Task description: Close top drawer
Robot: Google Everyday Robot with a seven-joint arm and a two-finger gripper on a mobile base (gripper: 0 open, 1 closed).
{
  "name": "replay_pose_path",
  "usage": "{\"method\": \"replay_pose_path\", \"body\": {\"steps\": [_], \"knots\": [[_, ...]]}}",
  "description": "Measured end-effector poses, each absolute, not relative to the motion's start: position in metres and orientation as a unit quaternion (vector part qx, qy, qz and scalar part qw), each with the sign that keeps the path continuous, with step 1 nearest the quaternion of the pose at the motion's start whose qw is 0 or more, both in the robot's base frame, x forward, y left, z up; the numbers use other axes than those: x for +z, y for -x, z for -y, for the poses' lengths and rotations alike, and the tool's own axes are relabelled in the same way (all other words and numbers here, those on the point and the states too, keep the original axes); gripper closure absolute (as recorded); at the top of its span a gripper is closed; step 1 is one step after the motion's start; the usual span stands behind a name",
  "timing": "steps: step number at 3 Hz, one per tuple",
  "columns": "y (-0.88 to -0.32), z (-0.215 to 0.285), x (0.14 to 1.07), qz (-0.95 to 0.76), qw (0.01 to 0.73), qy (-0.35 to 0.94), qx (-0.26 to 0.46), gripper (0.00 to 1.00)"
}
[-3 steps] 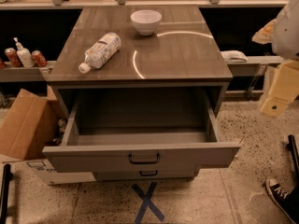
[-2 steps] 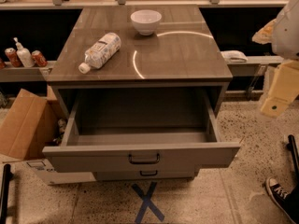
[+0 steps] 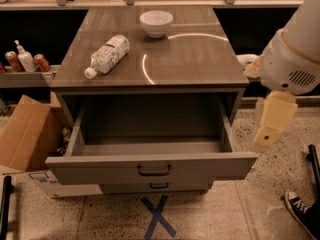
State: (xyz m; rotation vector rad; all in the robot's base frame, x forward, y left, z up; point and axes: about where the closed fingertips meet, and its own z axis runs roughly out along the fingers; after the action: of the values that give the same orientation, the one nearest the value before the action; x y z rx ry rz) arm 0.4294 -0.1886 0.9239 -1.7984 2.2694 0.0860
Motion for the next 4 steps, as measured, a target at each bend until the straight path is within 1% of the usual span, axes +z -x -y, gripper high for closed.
{"method": "replay_pose_path", "body": {"steps": [1,2,3,4], "knots": [[-0.410,0.162,0.875,-0.773,0.084,0.625,0.074,0.19],[-0.390,0.145,0.829,-0.773,0.047,0.624,0.102,0.42],[-0.370,0.131,0.784,-0.773,0.002,0.627,0.096,0.65],[-0.354,0.127,0.732,-0.782,-0.041,0.614,0.100,0.87]]}}
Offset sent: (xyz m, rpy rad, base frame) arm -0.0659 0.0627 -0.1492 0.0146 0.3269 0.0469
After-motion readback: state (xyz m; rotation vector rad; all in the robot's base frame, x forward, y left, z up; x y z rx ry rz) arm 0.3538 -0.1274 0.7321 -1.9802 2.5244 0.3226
